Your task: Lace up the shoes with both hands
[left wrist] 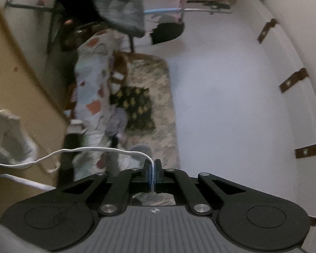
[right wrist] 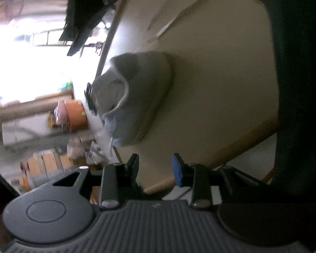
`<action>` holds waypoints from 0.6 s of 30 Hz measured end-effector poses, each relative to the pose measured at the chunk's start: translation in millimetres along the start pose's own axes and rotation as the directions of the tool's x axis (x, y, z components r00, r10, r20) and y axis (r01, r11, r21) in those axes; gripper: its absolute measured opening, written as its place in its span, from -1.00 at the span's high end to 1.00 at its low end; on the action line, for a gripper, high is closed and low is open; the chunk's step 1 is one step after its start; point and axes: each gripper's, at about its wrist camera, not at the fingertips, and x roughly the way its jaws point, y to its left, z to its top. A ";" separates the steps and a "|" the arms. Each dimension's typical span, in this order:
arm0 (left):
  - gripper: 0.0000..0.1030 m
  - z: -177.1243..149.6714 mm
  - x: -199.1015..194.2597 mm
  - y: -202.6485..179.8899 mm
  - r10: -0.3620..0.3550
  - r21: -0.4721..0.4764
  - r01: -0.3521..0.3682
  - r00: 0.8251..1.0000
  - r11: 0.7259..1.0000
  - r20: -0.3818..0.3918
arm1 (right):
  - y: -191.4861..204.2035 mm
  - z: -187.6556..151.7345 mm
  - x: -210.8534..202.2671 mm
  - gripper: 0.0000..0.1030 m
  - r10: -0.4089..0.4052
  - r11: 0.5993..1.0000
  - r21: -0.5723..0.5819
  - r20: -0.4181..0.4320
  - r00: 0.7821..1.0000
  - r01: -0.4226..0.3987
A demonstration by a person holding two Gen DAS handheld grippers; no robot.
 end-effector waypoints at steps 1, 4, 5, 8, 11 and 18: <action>0.97 -2.9 -4.1 5.5 0.021 -0.004 -0.021 1.000 1.000 -0.009 | -2.3 0.8 0.8 0.34 -0.005 1.000 0.018 0.001 1.000 0.005; 0.97 -13.1 -20.7 26.5 0.094 -0.034 -0.094 0.995 0.995 -0.020 | -5.8 4.8 0.9 0.34 -0.035 0.999 0.021 0.006 0.999 0.035; 0.97 -17.0 -28.1 34.1 0.125 -0.047 -0.126 0.992 0.991 -0.019 | -4.6 5.9 2.4 0.34 -0.048 0.999 0.014 0.006 0.999 0.048; 0.97 -28.7 -48.7 55.3 0.228 -0.082 -0.229 0.973 0.970 -0.014 | 0.8 9.3 7.1 0.34 -0.090 0.996 -0.009 0.015 0.996 0.090; 0.97 -33.4 -64.3 75.0 0.288 -0.133 -0.287 0.958 0.949 -0.014 | 5.0 11.6 12.8 0.34 -0.114 0.993 -0.017 0.017 0.993 0.114; 0.96 -30.0 -77.9 91.9 0.380 -0.145 -0.381 0.924 0.913 -0.035 | 27.0 10.0 36.6 0.35 -0.214 0.971 -0.100 0.032 0.976 0.216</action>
